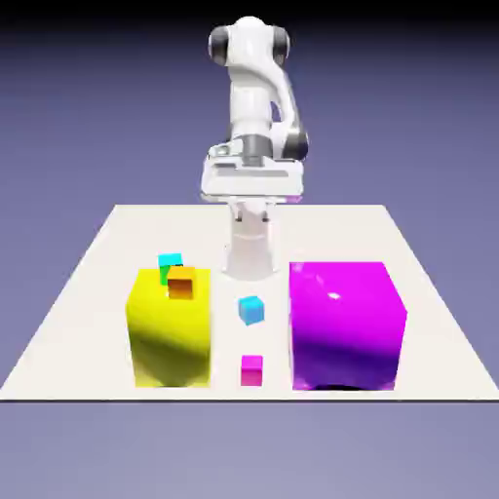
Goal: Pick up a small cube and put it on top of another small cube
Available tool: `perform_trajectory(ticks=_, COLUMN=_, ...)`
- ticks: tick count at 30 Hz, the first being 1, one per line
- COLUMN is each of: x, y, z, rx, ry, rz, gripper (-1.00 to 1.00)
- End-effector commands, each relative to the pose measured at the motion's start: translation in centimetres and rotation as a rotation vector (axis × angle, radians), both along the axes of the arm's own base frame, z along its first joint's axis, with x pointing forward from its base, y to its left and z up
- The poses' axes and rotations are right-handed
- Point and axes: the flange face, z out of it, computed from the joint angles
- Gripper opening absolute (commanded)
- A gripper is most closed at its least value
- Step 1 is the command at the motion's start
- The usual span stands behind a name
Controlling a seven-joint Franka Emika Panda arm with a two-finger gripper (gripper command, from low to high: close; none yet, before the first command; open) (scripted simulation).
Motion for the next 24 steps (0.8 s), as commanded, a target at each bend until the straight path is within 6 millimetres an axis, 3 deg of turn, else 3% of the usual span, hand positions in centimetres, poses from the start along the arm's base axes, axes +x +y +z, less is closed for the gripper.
perform_trajectory(ticks=1, x=0.3, y=-2.6, z=-0.2, rx=0.037, ry=0.014, rz=-0.077, gripper=0.0)
perform_trajectory(ticks=6, x=-1.5, y=-15.1, z=-6.0, rx=0.274, ry=0.201, rz=-0.463, gripper=0.0)
perform_trajectory(ticks=10, x=-6.0, y=-23.9, z=-10.7, rx=0.488, ry=0.309, rz=-0.766, gripper=0.0)
perform_trajectory(ticks=12, x=-8.7, y=-26.1, z=-14.1, rx=0.609, ry=0.391, rz=-0.878, gripper=0.0)
perform_trajectory(ticks=17, x=-15.9, y=-28.7, z=-22.3, rx=0.951, ry=0.561, rz=-1.121, gripper=0.0)
perform_trajectory(ticks=24, x=-22.2, y=-22.8, z=-31.6, rx=1.444, ry=0.768, rz=-1.229, gripper=0.0)
